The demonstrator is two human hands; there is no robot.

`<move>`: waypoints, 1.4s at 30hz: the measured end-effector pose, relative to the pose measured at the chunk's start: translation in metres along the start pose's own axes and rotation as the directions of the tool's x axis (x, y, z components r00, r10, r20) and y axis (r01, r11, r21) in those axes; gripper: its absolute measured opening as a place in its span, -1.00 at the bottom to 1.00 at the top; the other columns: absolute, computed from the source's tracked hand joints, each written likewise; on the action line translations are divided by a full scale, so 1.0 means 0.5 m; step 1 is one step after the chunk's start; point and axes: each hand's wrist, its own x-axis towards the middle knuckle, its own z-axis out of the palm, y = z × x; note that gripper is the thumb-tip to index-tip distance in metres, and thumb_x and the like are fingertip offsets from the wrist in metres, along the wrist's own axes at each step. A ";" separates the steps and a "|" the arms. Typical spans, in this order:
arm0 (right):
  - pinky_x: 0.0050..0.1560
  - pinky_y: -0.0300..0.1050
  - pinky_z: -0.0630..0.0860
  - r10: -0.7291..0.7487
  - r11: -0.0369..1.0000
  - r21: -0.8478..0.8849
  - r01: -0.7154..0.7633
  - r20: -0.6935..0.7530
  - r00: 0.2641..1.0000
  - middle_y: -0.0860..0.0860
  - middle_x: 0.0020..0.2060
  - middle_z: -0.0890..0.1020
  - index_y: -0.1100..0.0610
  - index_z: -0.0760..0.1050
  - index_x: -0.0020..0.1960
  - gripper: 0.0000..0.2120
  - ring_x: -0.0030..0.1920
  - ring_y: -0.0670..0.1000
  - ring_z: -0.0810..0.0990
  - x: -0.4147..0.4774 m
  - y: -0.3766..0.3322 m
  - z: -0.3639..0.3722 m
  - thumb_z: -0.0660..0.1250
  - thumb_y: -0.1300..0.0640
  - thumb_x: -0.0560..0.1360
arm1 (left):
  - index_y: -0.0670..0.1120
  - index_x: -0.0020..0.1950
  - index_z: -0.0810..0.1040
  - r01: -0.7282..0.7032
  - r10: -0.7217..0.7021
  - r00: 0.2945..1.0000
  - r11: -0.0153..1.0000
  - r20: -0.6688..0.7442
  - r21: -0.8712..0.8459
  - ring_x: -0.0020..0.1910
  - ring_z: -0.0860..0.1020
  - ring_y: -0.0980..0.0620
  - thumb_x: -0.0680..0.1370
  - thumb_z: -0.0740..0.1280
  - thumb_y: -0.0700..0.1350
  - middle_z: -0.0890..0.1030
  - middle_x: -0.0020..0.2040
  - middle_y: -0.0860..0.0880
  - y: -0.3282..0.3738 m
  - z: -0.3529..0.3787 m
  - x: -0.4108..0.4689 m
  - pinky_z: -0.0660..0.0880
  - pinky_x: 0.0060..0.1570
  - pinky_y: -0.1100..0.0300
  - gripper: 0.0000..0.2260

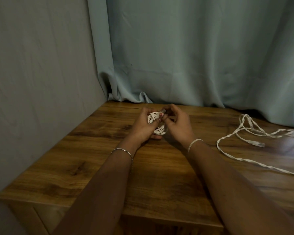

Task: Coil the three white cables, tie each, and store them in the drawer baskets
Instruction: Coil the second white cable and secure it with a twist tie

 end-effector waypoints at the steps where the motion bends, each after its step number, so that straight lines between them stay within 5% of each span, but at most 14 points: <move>1: -0.01 -0.21 0.57 0.017 1.000 0.019 -0.017 -0.012 1.000 0.02 -0.07 0.64 0.16 0.53 0.03 -0.88 -0.03 -0.07 0.61 0.001 0.000 0.000 0.35 0.29 0.51 | -0.02 0.21 0.33 0.011 -0.011 1.000 1.000 0.000 -0.027 0.00 0.63 -0.10 0.55 0.37 -0.14 0.52 0.16 -0.09 0.000 0.001 0.001 0.65 -0.24 -0.02 -0.70; 7: 0.01 -0.14 0.53 0.059 0.994 0.089 -0.056 -0.026 0.998 -0.05 -0.12 0.58 0.10 0.45 -0.02 -0.93 -0.06 -0.07 0.57 0.004 0.000 0.005 0.32 0.23 0.55 | -0.11 0.30 0.39 0.078 -0.085 0.996 0.983 -0.037 -0.164 0.03 0.64 -0.08 0.52 0.38 -0.24 0.63 0.10 -0.13 0.001 -0.002 0.010 0.61 0.00 -0.02 -0.62; 12: -0.04 -0.14 0.56 0.052 0.996 0.065 -0.054 0.023 0.998 -0.01 -0.07 0.60 0.11 0.44 0.02 -0.95 -0.04 -0.06 0.60 0.001 0.000 0.004 0.28 0.20 0.58 | -0.12 0.30 0.41 0.110 -0.110 0.994 0.974 0.010 -0.200 -0.01 0.65 -0.06 0.52 0.35 -0.28 0.62 0.12 -0.15 0.003 -0.008 0.004 0.63 -0.15 0.08 -0.64; 20: 0.01 -0.02 0.58 -0.015 1.000 -0.012 0.015 0.038 0.999 0.01 -0.05 0.61 0.09 0.45 0.01 -0.91 0.02 -0.02 0.60 0.001 0.002 0.003 0.33 0.23 0.55 | -0.07 0.29 0.38 0.107 -0.106 0.994 0.984 0.011 -0.142 0.05 0.63 -0.11 0.54 0.32 -0.31 0.59 0.14 -0.14 -0.001 -0.011 0.004 0.62 -0.02 -0.06 -0.64; 32: 0.02 0.15 0.60 0.048 0.996 0.074 -0.052 0.052 0.997 -0.01 -0.05 0.64 0.06 0.51 0.00 -0.91 0.02 0.00 0.63 0.003 0.007 0.002 0.38 0.18 0.52 | -0.08 0.26 0.43 0.080 -0.085 0.995 0.991 -0.044 -0.107 0.01 0.64 -0.09 0.55 0.38 -0.14 0.61 0.10 -0.14 0.001 -0.008 0.005 0.64 -0.12 -0.03 -0.69; 42: 0.07 -0.15 0.59 0.066 0.997 -0.039 -0.061 0.117 0.991 0.00 0.10 0.65 0.08 0.52 0.29 -0.71 0.04 -0.11 0.62 -0.007 0.008 -0.007 0.28 0.18 0.58 | -0.10 0.36 0.40 0.089 -0.095 0.994 0.988 -0.044 -0.125 0.05 0.63 -0.09 0.59 0.28 -0.19 0.60 0.17 -0.15 -0.007 -0.003 0.005 0.63 -0.06 0.01 -0.67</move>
